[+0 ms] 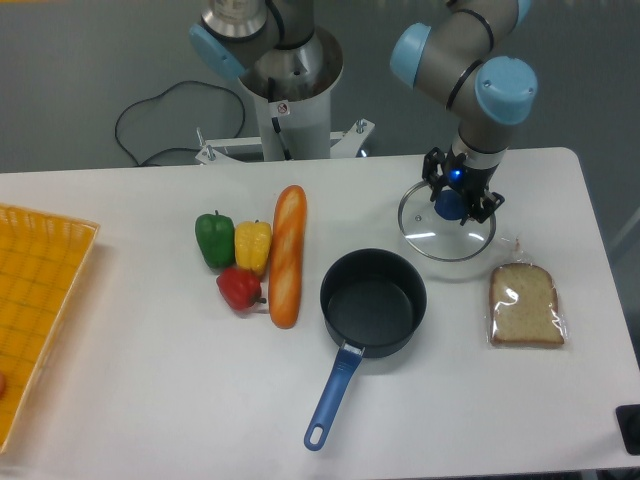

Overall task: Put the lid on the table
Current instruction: 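Lower the glass lid onto the table between saucepan and bread bag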

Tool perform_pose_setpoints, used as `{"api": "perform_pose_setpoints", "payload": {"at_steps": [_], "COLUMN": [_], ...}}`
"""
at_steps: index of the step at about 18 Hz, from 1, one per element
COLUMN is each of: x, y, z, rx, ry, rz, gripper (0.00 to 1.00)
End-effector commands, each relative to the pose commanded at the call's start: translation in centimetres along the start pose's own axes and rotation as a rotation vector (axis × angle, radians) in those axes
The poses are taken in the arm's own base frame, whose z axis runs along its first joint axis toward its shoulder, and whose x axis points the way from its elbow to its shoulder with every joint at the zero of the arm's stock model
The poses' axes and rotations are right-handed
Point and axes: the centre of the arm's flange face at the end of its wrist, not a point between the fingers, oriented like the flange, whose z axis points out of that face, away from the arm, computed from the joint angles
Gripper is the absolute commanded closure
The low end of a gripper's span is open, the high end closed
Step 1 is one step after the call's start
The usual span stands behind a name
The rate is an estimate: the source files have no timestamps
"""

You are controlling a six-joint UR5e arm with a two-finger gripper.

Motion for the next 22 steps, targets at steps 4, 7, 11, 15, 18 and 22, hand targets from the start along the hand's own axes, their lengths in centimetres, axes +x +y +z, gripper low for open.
{"api": "perform_pose_setpoints", "payload": {"at_steps": [4,7,11,15,18,22], "x": [0.3,1.4,2.3,3.1,3.3,3.3], "y": [0.0,-0.1,0.1,-0.2,-0.4,-0.6], "z": [0.2,0.8,1.7,2.2,2.6,3.1], "rx": [-0.004,-0.007,-0.028,-0.029,-0.03,-0.029], "ry": [0.003,-0.019,-0.012,-0.011,-0.014,-0.009], "rz": [0.003,0.004,0.003,0.006,0.006,0.008], "gripper": [0.38,0.38,0.38,0.38,0.38,0.38]}}
